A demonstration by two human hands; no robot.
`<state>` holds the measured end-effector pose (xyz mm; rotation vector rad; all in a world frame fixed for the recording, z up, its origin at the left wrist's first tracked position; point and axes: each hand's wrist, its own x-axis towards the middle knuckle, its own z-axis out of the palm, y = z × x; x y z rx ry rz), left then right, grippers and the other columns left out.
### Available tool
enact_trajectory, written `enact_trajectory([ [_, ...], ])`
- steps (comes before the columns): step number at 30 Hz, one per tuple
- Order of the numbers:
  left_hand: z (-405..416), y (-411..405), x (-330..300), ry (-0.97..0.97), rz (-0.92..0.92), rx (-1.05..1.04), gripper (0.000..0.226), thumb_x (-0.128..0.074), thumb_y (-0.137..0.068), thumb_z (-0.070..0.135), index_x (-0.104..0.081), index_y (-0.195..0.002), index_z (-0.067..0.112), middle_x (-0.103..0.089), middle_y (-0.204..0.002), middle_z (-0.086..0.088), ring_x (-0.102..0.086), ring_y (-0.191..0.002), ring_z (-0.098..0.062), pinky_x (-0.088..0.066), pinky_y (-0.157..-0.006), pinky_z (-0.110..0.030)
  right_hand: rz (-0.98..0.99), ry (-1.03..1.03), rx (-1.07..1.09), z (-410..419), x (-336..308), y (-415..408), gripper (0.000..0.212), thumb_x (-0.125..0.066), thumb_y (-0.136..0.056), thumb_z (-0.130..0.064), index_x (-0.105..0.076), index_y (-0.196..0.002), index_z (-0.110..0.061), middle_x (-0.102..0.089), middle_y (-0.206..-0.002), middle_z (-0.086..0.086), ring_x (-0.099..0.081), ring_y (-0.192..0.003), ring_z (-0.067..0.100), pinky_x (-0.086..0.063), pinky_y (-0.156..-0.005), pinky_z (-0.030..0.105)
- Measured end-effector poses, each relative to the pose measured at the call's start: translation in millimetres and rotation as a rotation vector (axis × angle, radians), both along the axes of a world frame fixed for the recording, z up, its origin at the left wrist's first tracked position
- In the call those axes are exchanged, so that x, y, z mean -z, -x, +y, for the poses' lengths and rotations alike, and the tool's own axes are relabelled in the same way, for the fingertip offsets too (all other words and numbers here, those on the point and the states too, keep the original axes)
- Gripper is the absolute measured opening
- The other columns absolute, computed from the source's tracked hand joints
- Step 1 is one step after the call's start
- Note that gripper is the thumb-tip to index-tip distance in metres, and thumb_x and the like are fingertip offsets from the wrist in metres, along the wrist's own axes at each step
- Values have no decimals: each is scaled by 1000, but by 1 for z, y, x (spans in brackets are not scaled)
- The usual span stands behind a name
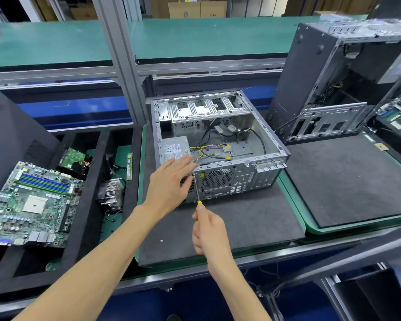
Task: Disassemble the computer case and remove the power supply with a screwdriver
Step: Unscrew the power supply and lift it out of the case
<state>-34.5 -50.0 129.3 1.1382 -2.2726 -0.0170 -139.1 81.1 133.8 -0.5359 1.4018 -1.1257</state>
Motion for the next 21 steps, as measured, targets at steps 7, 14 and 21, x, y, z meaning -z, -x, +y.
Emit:
enact_trajectory([
  [7, 0, -2, -2, -17, 2, 7, 38, -68, -90, 15, -67, -128, 22, -59, -140, 6, -55, -130, -11, -41, -113, -37, -498, -94, 80, 0, 4, 5, 35, -41, -107, -30, -63, -102, -2, -38, -56, 1, -29, -44, 12, -22, -38, 23],
  [14, -4, -4, 2, 29, -1, 35, 37, -71, -89, 15, -69, -126, 22, -61, -138, 5, -58, -126, -12, -41, -112, -36, -1253, 4, 48, 14, -1, 12, 17, -62, -95, -18, -64, -102, -2, -29, -56, -2, -20, -41, 7, -16, -32, 19],
  [21, -4, -3, 1, 60, -55, 52, 35, -69, -89, 11, -67, -124, 15, -62, -138, 0, -55, -131, -17, -41, -112, -47, -1174, -21, 70, 9, -2, 10, 24, -60, -95, -27, -63, -82, -7, -26, -50, -5, -16, -36, 5, -10, -31, 19],
])
